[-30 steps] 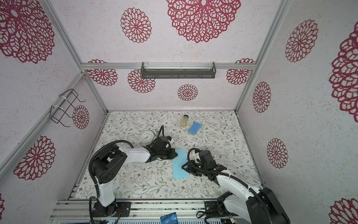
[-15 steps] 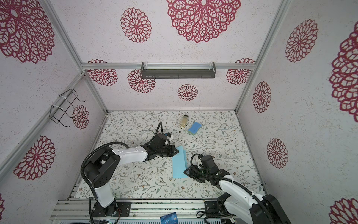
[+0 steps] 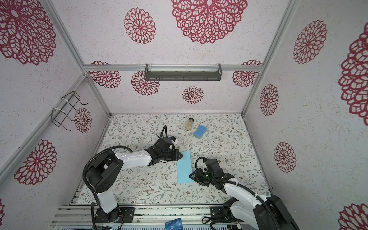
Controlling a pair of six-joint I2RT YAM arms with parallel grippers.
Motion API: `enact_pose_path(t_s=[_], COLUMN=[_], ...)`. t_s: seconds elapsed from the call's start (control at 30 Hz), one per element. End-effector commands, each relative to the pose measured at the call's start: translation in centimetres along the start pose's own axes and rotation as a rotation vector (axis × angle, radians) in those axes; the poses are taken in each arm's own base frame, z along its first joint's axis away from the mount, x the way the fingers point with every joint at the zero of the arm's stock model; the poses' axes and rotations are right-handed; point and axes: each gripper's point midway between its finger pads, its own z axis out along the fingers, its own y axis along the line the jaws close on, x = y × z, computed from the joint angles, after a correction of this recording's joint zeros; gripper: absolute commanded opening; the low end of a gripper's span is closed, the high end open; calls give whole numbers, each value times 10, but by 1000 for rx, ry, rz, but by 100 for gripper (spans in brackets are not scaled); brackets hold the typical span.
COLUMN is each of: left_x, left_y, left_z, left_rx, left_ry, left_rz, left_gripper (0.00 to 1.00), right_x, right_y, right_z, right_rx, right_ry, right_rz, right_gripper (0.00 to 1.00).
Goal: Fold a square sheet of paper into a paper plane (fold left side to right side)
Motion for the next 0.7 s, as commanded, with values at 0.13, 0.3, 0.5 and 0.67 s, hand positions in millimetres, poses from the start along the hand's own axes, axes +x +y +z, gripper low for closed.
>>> enact_pose_path(t_s=[0.13, 0.3, 0.5, 0.67], left_x=[-7, -4, 0, 5], left_y=[9, 15, 19, 25], left_z=[1, 4, 6, 12], left_rx=[-9, -18, -29, -44], left_ry=[1, 10, 24, 48], left_rz=[17, 19, 33, 36], left_gripper=[8, 8, 8, 7], right_x=[-8, -8, -7, -5], right_y=[12, 12, 8, 5], right_z=[-1, -1, -2, -1], right_rx=[-39, -39, -29, -20], right_ry=[-22, -22, -22, -18], right_rz=[-9, -10, -7, -6], right_gripper=[28, 17, 10, 5])
